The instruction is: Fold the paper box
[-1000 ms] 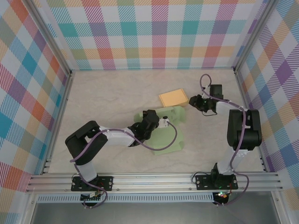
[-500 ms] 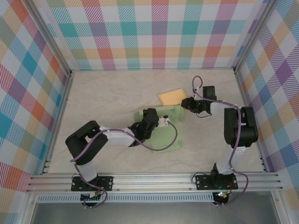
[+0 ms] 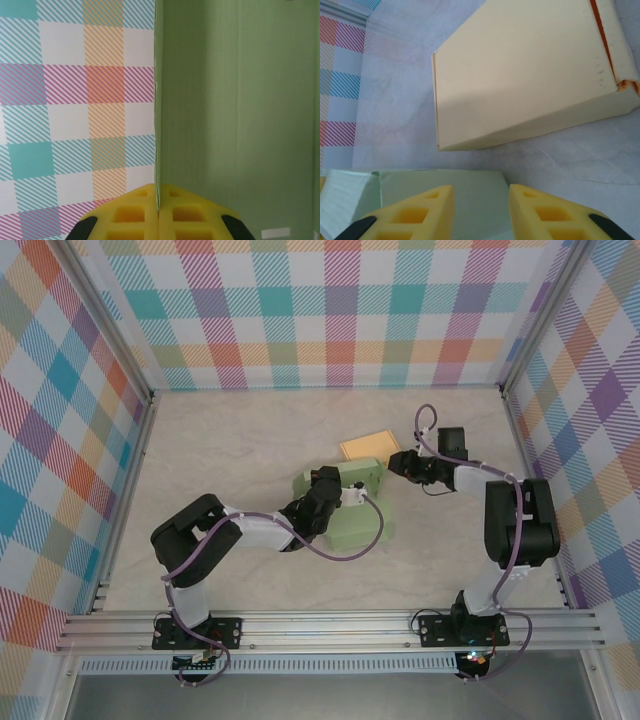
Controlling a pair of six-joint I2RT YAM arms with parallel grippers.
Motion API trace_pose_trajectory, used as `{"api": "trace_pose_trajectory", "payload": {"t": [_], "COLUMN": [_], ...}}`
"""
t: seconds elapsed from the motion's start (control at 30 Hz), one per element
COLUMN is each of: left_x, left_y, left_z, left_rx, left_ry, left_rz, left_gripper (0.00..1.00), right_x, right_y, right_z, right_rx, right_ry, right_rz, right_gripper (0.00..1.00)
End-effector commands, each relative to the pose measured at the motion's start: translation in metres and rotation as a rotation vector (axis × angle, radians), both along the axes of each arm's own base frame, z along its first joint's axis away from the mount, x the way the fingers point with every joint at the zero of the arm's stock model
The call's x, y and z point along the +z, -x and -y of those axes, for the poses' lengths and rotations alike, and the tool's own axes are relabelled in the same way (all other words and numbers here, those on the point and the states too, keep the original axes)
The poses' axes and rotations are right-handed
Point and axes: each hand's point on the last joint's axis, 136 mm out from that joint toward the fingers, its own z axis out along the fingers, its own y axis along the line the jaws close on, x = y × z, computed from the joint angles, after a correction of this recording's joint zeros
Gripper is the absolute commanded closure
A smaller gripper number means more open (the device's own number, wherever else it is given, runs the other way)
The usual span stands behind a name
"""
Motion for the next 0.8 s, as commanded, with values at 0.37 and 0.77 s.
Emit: {"api": "trace_pose_trajectory", "payload": {"t": [0.37,0.77], "left_x": [-0.008,-0.022], "left_y": [-0.003,0.006], "left_z": [0.007,0.003], "left_rx": [-0.018,-0.008], "left_ry": [0.042,0.024], "left_rz": [0.009,-0.023], "left_gripper": [1.0,1.0], "right_x": [-0.012,-0.022], "right_y": [0.027,0.042], "right_z": [-0.009,-0.015], "right_rx": [0.017,0.043], "right_ry": [0.025,0.058], "right_rz": [0.018,0.061], "right_gripper": [0.6,0.54]}}
